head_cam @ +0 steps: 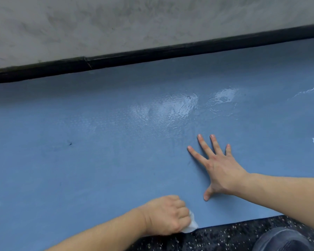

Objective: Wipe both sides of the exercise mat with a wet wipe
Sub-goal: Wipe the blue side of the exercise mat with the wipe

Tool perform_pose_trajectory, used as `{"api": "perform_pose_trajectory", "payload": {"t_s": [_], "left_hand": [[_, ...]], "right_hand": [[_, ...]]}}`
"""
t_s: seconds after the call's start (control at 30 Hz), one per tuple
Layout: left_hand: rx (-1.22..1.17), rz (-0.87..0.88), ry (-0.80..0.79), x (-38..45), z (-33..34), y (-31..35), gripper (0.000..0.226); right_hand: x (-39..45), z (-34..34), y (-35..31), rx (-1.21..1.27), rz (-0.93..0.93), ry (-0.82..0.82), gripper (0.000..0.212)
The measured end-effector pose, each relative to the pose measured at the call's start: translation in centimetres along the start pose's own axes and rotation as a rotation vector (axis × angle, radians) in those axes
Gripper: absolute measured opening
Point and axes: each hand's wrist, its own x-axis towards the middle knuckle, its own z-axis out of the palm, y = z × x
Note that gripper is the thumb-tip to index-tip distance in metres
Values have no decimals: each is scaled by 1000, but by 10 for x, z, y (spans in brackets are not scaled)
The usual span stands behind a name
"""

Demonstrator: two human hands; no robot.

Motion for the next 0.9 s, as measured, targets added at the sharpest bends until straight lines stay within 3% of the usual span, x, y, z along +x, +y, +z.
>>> {"api": "perform_pose_trajectory", "payload": {"t_s": [0.03,0.13,0.2,0.23,0.33,0.37,0.47,0.5,0.63,0.7,0.77,0.83,0.9], "left_hand": [[50,13,-9,4,-5,-13,12],[162,-344,268,17,-35,-72,19],[180,-486,337,21,-44,-87,20],[117,-430,316,24,-40,-81,19],[109,-82,63,34,-39,-75,14],[156,-123,77,38,-46,-89,16],[189,-541,351,42,-72,-136,25],[173,-596,382,41,-73,-141,29],[107,-247,128,50,-56,-129,25],[166,-326,118,51,-72,-155,26],[243,-617,295,51,-92,-187,26],[224,-802,322,51,-101,-200,26],[152,-573,282,62,-95,-191,27]], "right_hand": [[0,-1,0,-3,-3,1,166],[0,-1,0,-4,-5,4,167],[0,-2,0,2,0,8,167],[-1,-2,0,3,1,7,167],[-2,-2,-3,3,8,11,170],[-2,-4,-4,17,7,14,171],[1,-24,-5,139,12,70,168],[6,-36,0,160,5,105,166],[56,-93,33,102,17,163,167],[82,-116,45,116,61,106,171],[97,-124,51,123,98,50,172],[103,-121,52,125,113,46,172],[105,-116,54,115,101,56,172]]}}
